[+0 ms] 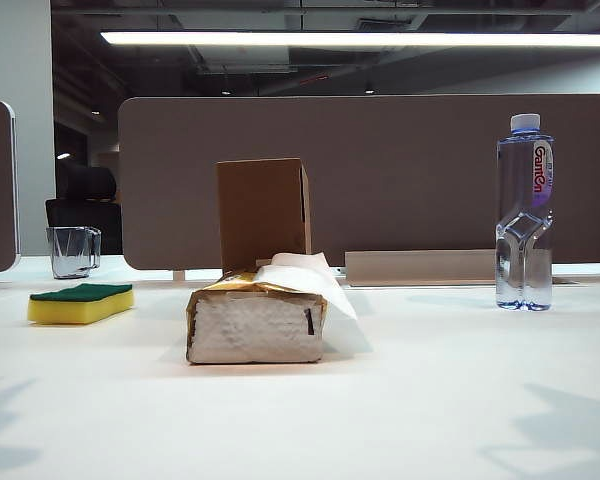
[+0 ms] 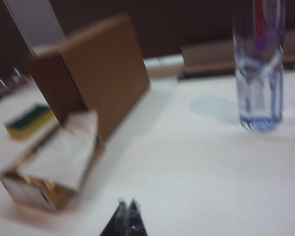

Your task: Move the sponge from left to right to wipe the table, avoiding obstacles on the table, and finally reaching the bottle of mineral water.

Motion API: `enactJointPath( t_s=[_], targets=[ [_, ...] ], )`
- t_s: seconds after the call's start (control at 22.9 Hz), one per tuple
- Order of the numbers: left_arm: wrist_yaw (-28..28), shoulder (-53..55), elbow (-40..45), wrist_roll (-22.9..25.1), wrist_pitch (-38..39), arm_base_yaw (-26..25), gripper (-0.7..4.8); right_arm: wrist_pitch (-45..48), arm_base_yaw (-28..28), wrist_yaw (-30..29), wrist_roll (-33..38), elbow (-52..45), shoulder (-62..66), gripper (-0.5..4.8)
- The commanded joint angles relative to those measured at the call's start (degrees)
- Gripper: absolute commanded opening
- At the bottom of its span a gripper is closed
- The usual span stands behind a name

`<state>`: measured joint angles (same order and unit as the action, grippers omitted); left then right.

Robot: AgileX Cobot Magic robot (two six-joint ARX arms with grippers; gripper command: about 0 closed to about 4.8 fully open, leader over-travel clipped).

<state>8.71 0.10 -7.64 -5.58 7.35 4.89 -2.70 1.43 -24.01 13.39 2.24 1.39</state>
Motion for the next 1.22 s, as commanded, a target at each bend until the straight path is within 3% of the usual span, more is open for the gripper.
enactJointPath(
  t_s=[0.04, 0.26, 0.31, 0.39, 0.52, 0.7, 0.87, 0.96, 1.05, 1.22],
  targets=[
    [1.2, 0.0, -2.9, -0.5, -0.5, 0.0, 2.8, 3.4, 2.4, -0.3, 6.9, 2.8, 0.1, 0.49],
    [1.6, 0.1, -8.5, -2.0, 0.2, 0.0, 3.31, -4.0, 3.7, -0.1, 8.1, 12.0, 0.2, 1.28],
    [1.6, 0.3, -10.4, -2.0, 0.7, 0.0, 4.11, -5.9, 3.7, -0.3, 8.1, 14.6, 0.5, 1.52],
    [1.6, 0.9, -13.0, -2.0, 0.8, 0.0, 4.79, -7.0, 3.7, -1.1, 9.7, 17.5, 0.8, 1.97],
    [1.7, 3.5, -17.2, -4.1, 1.6, 0.0, 4.79, -9.6, 3.7, -2.0, 13.6, 21.8, 2.4, 2.52],
    [7.4, 13.3, -25.6, -5.6, 5.3, 0.0, 4.79, -16.0, 3.7, -4.2, 14.1, 29.8, 8.6, 2.67],
    [9.4, 23.7, -32.9, -5.7, 5.8, 0.0, 4.79, -20.8, 3.7, -6.9, 14.4, 36.6, 16.0, 2.9],
    [10.2, 30.5, -38.2, -5.8, 7.0, 0.0, 4.79, -24.1, 3.7, -10.5, 16.2, 41.7, 21.7, 3.51],
    [12.5, 38.4, -44.7, -5.8, 9.4, 0.0, 4.79, -27.4, 3.7, -15.5, 16.7, 47.7, 28.2, 3.52],
    [14.5, 46.1, -49.8, -5.8, 10.3, 0.0, 4.79, -28.7, 3.7, -17.6, 16.6, 52.9, 33.8, 3.51]
  ],
)
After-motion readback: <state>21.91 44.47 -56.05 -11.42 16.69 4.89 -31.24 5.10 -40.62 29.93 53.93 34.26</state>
